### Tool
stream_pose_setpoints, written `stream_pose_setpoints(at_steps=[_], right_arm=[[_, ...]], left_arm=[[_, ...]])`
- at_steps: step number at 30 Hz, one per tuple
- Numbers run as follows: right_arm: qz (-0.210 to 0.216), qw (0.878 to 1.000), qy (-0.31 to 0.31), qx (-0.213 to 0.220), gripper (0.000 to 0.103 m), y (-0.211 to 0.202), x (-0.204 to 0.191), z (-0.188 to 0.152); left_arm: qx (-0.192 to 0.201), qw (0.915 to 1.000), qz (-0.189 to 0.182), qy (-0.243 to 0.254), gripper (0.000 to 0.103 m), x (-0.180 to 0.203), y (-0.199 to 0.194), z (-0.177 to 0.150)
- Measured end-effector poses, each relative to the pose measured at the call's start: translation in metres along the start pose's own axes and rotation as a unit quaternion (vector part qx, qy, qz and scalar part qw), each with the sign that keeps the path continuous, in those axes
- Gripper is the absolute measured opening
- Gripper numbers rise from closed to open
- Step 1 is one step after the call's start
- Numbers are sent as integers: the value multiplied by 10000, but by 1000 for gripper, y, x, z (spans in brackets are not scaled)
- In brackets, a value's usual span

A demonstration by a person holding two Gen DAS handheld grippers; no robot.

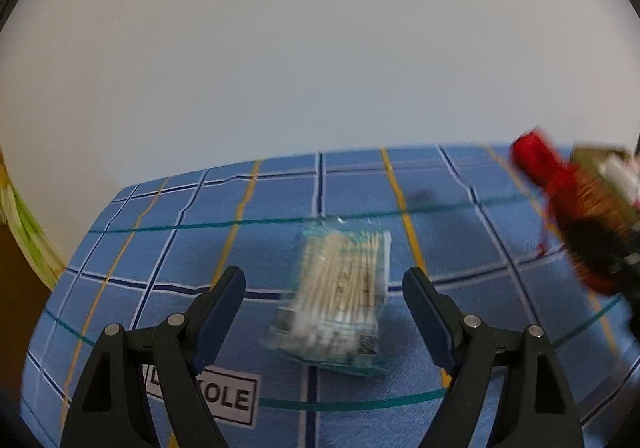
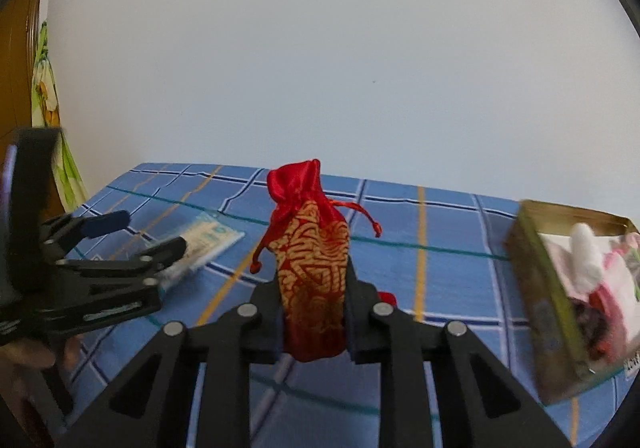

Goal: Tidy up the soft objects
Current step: 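Grasp the red-and-gold pouch with the right tool while the left tool grasps the cotton swab bag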

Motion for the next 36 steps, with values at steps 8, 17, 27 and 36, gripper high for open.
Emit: stream_pose_setpoints(at_steps=[8,17,27,36], right_arm=[[45,10000,11,-10,23,-20,10,-8],[145,9999,-14,-93,23,-13,7,-10],[163,9997,58,-168,23,-5,7,-11],[102,9998,170,-45,23,-7,11,-8]], left_arm=[[-692,9975,130,60,83,3,24,-5],[-1021,9892,-495,-925,86,-18,37,-15],[-905,9899,-528,-953,63,-14,27,-16],[-713,9922,-524,-882,51,4,9,-11]])
Point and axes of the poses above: each gripper's, at about its wrist camera, not at the fingertips, and y roughly the way its jaws point, x to its right, z to its top, the point moved 4 cm from there along y, roughly the way its jaws point, and after that the axes turned 5 degrees about y, right-handed, at the moved point
